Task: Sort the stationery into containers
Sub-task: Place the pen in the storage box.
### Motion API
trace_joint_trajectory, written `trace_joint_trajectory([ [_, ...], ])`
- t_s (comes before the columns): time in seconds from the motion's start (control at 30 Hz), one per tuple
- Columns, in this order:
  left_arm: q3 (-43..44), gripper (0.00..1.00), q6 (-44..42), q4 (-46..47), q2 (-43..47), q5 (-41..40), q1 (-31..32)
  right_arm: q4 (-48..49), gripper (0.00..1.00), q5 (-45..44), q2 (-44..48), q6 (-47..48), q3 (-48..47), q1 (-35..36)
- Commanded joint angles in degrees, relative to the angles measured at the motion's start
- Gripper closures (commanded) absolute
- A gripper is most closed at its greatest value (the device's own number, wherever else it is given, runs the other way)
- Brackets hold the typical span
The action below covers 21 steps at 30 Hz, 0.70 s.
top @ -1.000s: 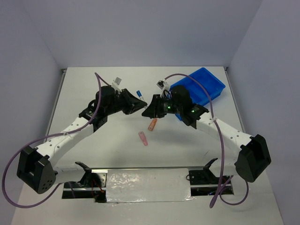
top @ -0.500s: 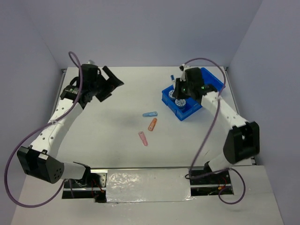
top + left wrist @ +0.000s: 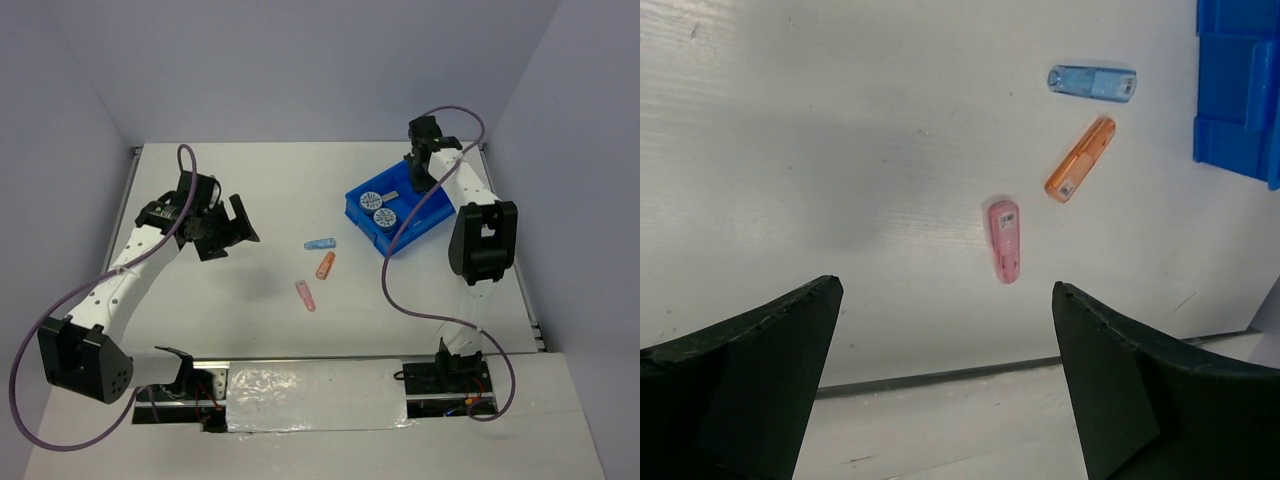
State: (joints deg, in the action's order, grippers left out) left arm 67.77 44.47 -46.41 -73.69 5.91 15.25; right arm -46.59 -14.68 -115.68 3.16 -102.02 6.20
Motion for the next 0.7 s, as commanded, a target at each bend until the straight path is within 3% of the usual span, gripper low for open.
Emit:
trace_joint_trajectory([
  [0.0, -0.2, 0.01, -4.8, -2.8, 2.7, 0.7, 0.0, -1.9, 0.94, -2.8, -0.6, 3.7, -3.4, -1.2],
  [0.53, 1.4, 0.01, -8.7, -5.3, -1.6, 0.4, 0.0, -2.0, 0.90, 2.8, -4.6, 9.0, -3.6, -3.9],
  [0.67, 2.5, 0.01, -9.7, -5.8, -2.3, 0.3, 0.0, -2.9, 0.81, 3.9, -5.9, 8.4, -4.7, -4.3],
])
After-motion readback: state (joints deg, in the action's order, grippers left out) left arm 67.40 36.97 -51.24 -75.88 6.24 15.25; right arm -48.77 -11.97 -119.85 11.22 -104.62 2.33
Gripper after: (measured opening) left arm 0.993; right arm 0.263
